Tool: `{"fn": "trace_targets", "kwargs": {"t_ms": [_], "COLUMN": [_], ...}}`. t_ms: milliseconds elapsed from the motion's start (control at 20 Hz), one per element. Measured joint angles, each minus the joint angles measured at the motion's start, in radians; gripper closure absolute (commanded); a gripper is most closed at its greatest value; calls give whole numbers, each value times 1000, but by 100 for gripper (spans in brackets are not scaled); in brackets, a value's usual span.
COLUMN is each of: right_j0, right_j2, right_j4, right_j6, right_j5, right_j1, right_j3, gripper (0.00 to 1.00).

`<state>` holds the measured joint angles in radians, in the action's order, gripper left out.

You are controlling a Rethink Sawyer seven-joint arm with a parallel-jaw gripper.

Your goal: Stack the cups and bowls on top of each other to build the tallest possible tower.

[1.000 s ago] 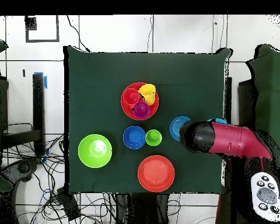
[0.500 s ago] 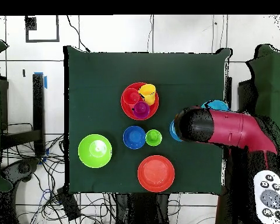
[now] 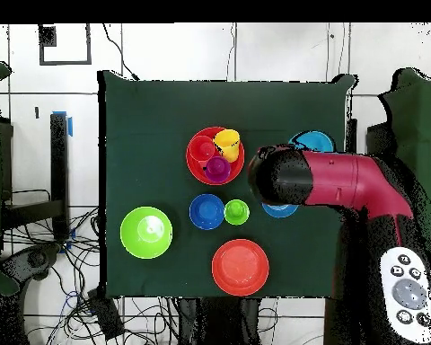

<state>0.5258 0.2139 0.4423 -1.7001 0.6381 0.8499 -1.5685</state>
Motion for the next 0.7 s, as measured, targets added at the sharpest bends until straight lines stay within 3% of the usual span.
{"fn": "trace_targets", "kwargs": {"t_ms": [300,700], "right_j0": [-14,-96], "right_j2": [50,52], "right_j4": [1,4], "right_j6": [0,0], "right_j5": [10,153], "right_j1": [10,10], "right_j3": [25,110], "gripper": [100,100]}}
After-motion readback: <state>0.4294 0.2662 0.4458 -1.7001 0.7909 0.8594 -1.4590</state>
